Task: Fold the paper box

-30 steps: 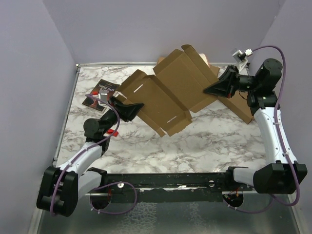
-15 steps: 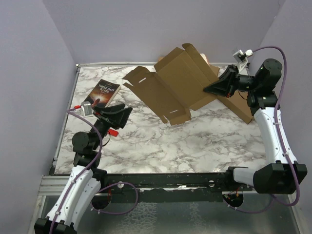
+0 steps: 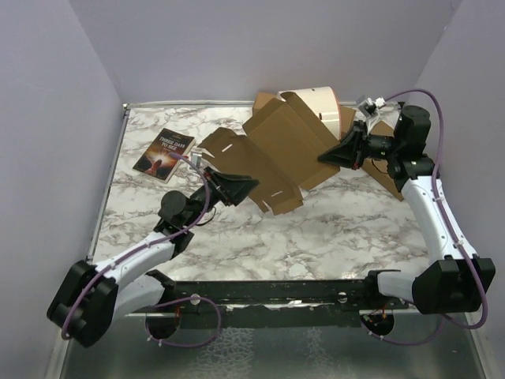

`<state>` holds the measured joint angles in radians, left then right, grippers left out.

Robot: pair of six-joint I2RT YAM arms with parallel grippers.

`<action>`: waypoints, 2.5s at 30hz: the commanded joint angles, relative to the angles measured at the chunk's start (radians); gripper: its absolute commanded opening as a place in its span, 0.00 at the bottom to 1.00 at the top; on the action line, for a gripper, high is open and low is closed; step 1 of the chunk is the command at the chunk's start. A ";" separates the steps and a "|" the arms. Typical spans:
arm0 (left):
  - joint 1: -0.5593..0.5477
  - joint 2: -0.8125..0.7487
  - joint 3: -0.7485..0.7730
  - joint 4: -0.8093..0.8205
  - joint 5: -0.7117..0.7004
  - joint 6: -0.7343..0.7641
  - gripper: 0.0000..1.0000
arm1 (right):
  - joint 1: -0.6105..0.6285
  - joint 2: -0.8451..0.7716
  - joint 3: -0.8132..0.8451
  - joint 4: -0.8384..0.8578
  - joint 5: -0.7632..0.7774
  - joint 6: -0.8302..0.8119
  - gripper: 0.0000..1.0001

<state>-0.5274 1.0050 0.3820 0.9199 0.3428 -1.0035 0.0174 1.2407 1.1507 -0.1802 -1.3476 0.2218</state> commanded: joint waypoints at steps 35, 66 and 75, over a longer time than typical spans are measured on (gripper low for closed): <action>-0.087 0.155 0.062 0.145 -0.122 0.069 0.84 | 0.104 0.043 -0.219 0.419 -0.111 0.428 0.01; -0.094 0.221 0.018 0.241 -0.131 0.029 0.28 | 0.151 0.157 -0.254 0.246 0.039 0.308 0.01; -0.094 0.200 0.041 0.195 -0.138 0.001 0.00 | 0.151 0.148 -0.275 0.302 0.029 0.353 0.01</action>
<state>-0.6174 1.2247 0.3935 1.1133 0.2054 -1.0019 0.1570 1.3914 0.8783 0.0780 -1.3170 0.5457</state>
